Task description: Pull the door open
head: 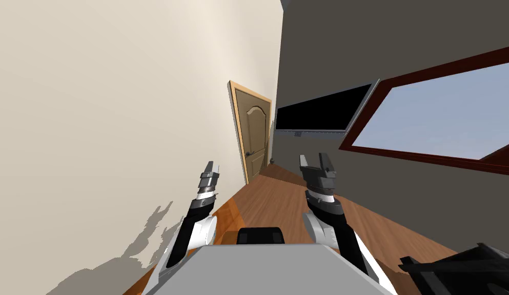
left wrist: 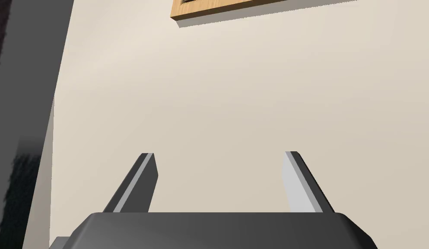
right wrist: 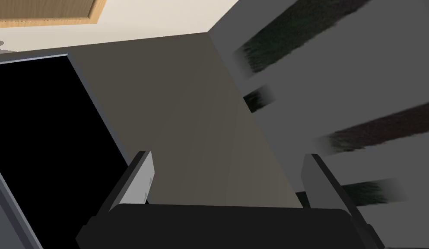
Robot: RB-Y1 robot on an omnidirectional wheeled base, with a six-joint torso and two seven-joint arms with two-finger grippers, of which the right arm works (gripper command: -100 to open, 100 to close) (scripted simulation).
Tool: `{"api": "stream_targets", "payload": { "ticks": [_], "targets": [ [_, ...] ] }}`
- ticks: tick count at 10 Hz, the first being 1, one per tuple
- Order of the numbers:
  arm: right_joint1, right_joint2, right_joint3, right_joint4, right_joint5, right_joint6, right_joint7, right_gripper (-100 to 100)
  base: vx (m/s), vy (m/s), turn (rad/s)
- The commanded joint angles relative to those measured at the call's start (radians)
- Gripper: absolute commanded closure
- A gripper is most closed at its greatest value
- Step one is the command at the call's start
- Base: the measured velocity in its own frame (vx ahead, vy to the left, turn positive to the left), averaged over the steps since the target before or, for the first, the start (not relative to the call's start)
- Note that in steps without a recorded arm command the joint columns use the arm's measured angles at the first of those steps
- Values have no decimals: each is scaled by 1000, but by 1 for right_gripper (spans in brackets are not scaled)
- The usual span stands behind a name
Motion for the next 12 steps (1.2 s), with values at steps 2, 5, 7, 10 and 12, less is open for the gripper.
{"api": "stream_targets", "payload": {
  "ticks": [2, 5, 7, 10, 12],
  "targets": [
    [-21, -20, 3, 58, -3, -3, -8, -100, 67, 2, 132],
    [-41, -38, 6, 114, -7, -6, -16, -100, 67, -9, 69],
    [-58, -52, 8, 159, -10, -8, -22, -100, 69, -6, 94],
    [-88, -76, 12, 242, -14, -12, -34, -100, 82, -6, 117],
    [-111, -94, 15, 304, -18, -15, -42, -100, 98, -16, 116]
  ]
}}
